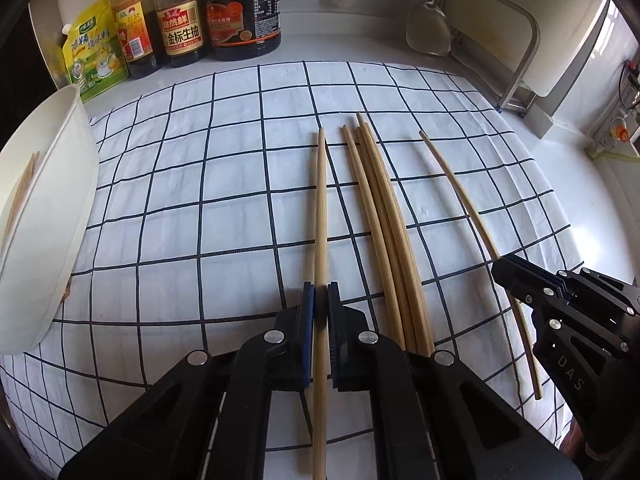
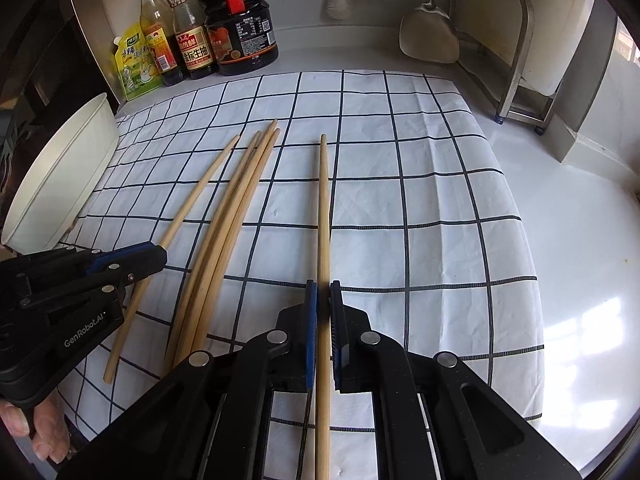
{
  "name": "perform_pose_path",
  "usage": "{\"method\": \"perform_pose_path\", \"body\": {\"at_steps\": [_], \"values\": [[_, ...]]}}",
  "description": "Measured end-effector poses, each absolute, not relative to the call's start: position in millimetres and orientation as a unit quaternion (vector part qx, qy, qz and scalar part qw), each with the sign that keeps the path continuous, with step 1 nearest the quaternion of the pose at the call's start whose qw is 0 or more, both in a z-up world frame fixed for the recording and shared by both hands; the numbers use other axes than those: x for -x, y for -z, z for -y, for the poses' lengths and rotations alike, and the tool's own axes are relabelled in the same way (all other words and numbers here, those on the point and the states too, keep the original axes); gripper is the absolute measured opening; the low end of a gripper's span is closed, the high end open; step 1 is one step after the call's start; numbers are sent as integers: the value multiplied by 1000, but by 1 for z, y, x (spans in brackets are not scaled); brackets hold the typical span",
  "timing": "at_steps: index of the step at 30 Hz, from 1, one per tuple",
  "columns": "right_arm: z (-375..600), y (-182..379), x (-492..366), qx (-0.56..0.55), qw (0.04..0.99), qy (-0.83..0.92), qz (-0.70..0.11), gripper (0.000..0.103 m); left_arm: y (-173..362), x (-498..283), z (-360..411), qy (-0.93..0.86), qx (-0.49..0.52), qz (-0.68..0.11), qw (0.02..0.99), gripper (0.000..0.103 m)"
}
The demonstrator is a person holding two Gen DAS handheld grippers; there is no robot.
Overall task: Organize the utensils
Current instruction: 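Close the right tool on a chopstick while the left tool grasps another, then lift both held chopsticks and carry them over the white basin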
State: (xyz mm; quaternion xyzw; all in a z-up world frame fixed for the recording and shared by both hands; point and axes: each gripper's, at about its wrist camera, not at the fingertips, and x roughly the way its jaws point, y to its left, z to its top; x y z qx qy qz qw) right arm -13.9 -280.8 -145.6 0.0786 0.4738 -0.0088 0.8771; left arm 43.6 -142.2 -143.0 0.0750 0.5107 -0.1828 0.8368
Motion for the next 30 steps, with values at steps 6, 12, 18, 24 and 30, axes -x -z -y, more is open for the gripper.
{"method": "perform_pose_path", "body": {"at_steps": [6,12,18,24,30], "values": [[269,109,19,-89,887,-1,-454,6,109,-40,119,190,-62,-491,848,7],[235,64,10,-86,898,-32,-431,6,61,-41,70,181,-50,-459,869,7],[176,27,-20,-71,908,-90,-404,6,23,-52,-3,136,-29,-438,888,7],[114,8,-63,-66,908,-139,-391,6,-3,-74,-76,87,-8,-425,901,7],[53,3,-108,-55,904,-174,-385,6,-14,-105,-135,47,1,-415,908,7]]}}
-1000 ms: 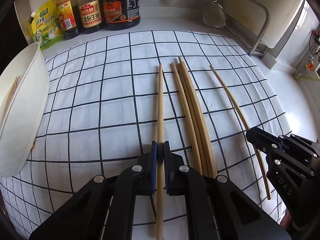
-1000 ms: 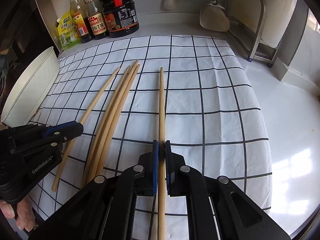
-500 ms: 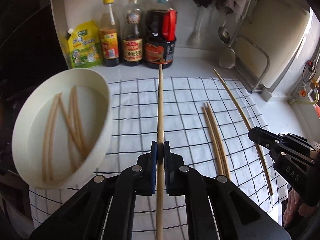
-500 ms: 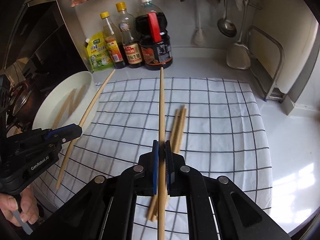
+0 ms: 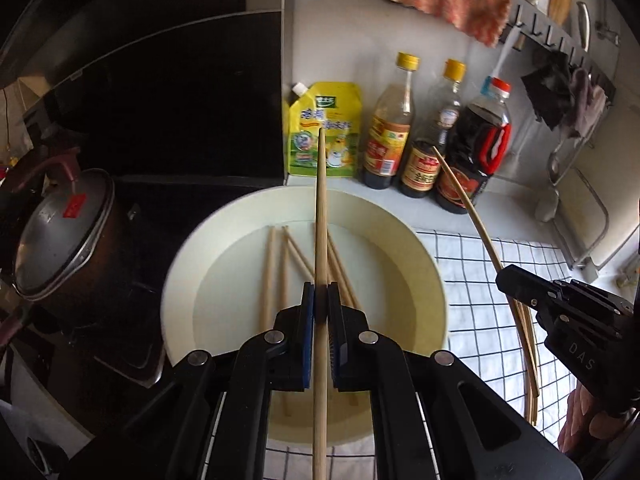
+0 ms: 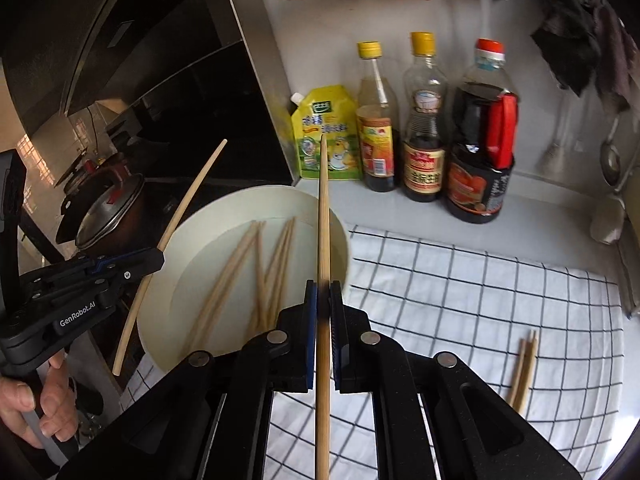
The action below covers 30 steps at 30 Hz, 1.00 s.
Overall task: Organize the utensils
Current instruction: 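Lift both held chopsticks and carry them over the white basin, then open the right tool over the basin while the left tool releases its chopstick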
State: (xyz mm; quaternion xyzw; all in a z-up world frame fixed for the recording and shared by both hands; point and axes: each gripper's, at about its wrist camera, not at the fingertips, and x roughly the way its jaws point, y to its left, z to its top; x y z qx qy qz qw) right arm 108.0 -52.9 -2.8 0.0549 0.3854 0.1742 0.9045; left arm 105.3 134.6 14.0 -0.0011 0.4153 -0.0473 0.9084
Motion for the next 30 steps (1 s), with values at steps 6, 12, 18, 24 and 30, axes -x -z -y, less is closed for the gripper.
{"method": "perform_pose_path", "body": {"at_steps": [6,12,18,24,30], "values": [[5,32,-143,-47,889,-176,-421,6,16,-135,-165,35,6,-442,896,7],[-22,62,-163,-53,869,-172,-462,6,48,-155,-173,41,13,-476,878,7],[-32,73,-170,-52,862,-160,-479,6,68,-161,-176,53,23,-493,868,8],[-33,78,-174,-50,861,-150,-484,6,77,-164,-180,50,20,-503,862,8],[-31,78,-173,-49,863,-140,-483,7,79,-166,-184,48,25,-509,859,8]]}}
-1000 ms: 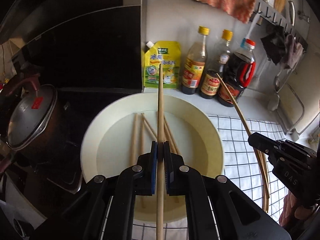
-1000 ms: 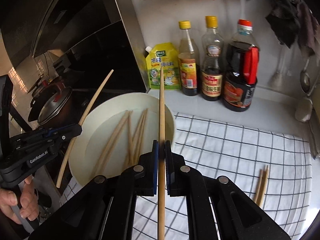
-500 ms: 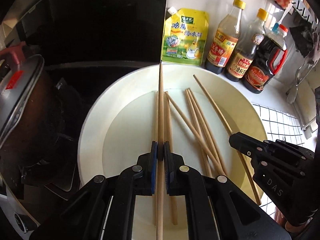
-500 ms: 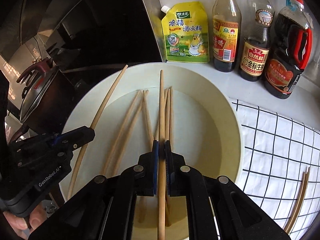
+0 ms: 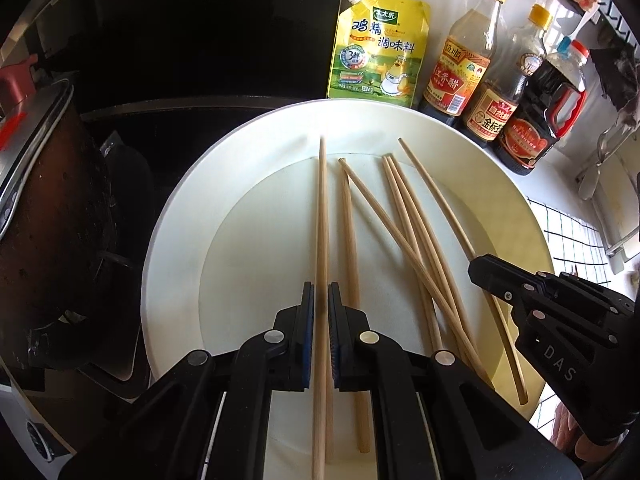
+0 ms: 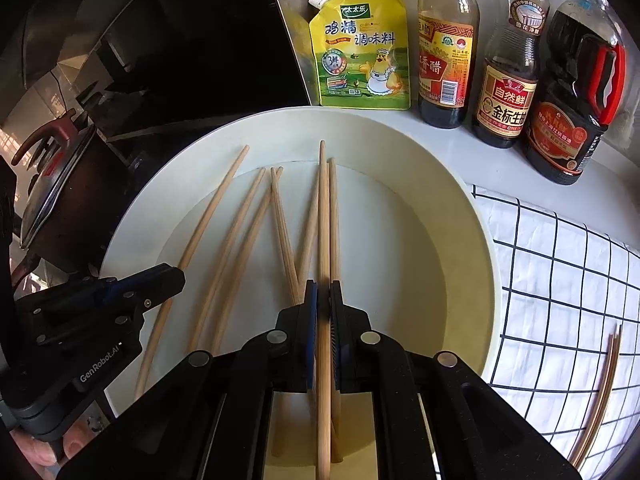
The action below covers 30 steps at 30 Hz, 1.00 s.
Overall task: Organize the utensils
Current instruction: 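Open the right tool over the basin while the left tool releases its chopstick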
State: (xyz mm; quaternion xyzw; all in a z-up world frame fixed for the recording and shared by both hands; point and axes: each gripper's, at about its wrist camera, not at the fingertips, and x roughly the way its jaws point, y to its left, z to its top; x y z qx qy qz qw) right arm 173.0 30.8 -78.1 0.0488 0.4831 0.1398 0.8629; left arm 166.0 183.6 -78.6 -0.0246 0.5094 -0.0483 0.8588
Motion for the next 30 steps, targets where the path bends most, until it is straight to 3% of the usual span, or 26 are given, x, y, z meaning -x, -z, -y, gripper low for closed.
{"method": "perform_pose_path", "body": {"at_steps": [11,13,15,16,30], "values": [[-15,68,-156,-60,873,-134,-464,11,72,-155,-187,37,30,-500,864,31],[-13,65,-152,-62,875,-134,-461,11,68,-151,-187,36,30,-495,867,41],[-13,62,-149,-63,878,-135,-455,11,63,-146,-187,36,31,-484,874,68],[-13,60,-147,-62,879,-136,-452,13,60,-143,-187,35,32,-476,878,73],[12,37,-108,-58,895,-122,-425,17,30,-114,-178,44,30,-430,901,84]]}}
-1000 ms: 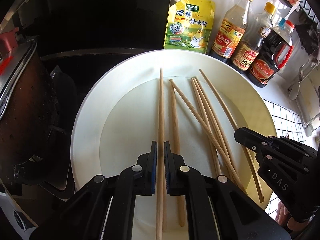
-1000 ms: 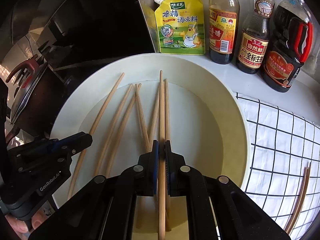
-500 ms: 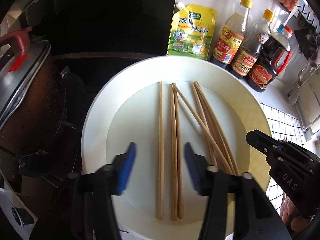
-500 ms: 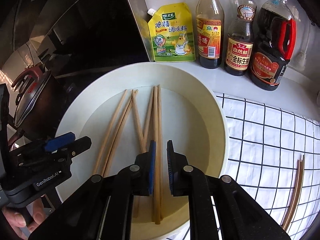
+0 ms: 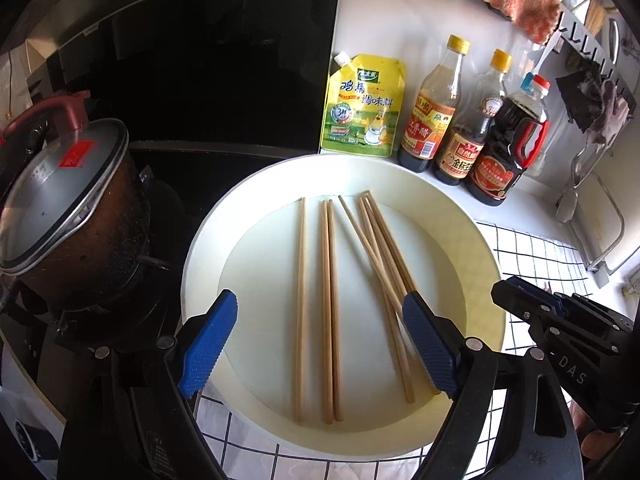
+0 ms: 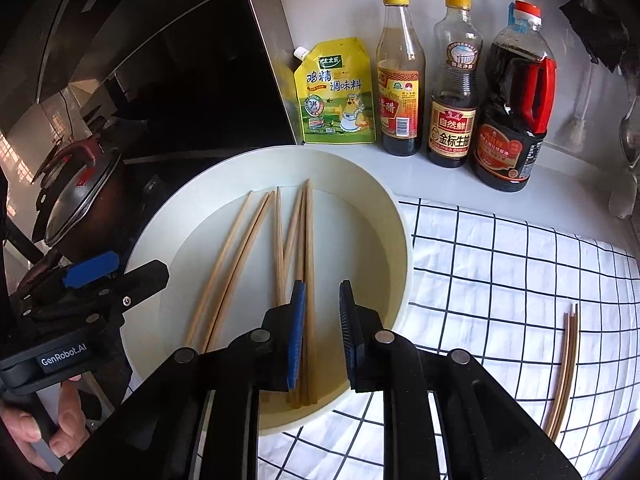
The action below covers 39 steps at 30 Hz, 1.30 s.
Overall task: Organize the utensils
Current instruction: 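Open the right tool over the basin while the left tool releases its chopstick, then move both open tools back over the remaining chopsticks on the cloth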
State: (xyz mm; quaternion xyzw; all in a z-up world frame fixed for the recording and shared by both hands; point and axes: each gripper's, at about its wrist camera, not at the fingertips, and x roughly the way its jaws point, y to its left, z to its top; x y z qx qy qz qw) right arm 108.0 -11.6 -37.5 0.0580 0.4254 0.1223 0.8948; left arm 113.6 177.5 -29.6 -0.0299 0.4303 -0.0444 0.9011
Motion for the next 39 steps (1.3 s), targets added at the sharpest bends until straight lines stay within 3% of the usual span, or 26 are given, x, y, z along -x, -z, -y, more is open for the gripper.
{"method": "perform_pose_path", "body": {"at_steps": [8,39], "values": [[42,34,-84,-70,899,-94,-421,19,18,-99,-156,58,19,-410,910,93],[230,60,31,-140,893,54,-423,27,16,-48,24,183,-43,-412,892,93]]}}
